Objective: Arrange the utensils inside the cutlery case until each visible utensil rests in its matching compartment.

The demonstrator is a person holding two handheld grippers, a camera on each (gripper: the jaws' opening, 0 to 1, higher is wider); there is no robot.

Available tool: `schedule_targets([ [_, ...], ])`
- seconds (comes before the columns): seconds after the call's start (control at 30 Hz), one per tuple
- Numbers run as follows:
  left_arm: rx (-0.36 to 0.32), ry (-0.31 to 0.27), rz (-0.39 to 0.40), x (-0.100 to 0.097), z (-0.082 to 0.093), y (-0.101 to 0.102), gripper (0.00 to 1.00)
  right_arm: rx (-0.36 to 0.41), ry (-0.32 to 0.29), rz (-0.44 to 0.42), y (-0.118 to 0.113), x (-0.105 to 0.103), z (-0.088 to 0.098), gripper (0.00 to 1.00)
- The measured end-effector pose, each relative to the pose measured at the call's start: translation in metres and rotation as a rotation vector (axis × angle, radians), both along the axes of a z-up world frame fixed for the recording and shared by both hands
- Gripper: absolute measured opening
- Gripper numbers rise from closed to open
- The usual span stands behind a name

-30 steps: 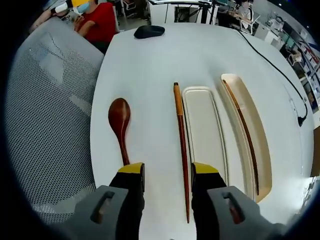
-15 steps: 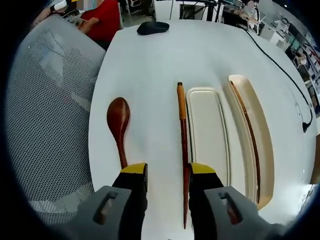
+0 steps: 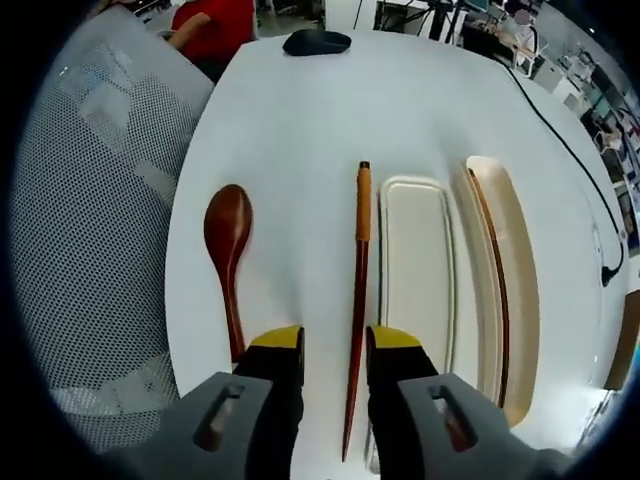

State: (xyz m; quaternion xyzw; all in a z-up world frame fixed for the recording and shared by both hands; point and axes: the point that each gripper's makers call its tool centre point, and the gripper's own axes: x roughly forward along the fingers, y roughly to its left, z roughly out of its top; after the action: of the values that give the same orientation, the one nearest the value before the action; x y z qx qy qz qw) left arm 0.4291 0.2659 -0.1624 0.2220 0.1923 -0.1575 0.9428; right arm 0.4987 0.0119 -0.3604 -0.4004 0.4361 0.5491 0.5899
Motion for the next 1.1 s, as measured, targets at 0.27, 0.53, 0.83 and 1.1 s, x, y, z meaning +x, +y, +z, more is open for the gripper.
schedule_targets([
  [0.27,0.0,-0.001,0.0,-0.0003,0.0,-0.0002,0.41,-0.02,-0.004,0.002,0.0031,0.0035,-0.0007,0.18],
  [0.53,0.002,0.0,-0.001,-0.0005,-0.0004,-0.0002,0.41,-0.016,-0.014,0.027,0.0088,0.0082,-0.0022,0.01],
  [0.83,0.001,0.0,-0.002,0.0,-0.0002,-0.0013,0.41,-0.087,-0.015,0.067,0.0092,0.0073,-0.0033,0.0],
  [1.1,0.0,-0.002,0.001,0.0004,0.0001,-0.0009,0.41,-0.113,-0.013,0.074,0.0085,0.0054,-0.0035,0.0],
])
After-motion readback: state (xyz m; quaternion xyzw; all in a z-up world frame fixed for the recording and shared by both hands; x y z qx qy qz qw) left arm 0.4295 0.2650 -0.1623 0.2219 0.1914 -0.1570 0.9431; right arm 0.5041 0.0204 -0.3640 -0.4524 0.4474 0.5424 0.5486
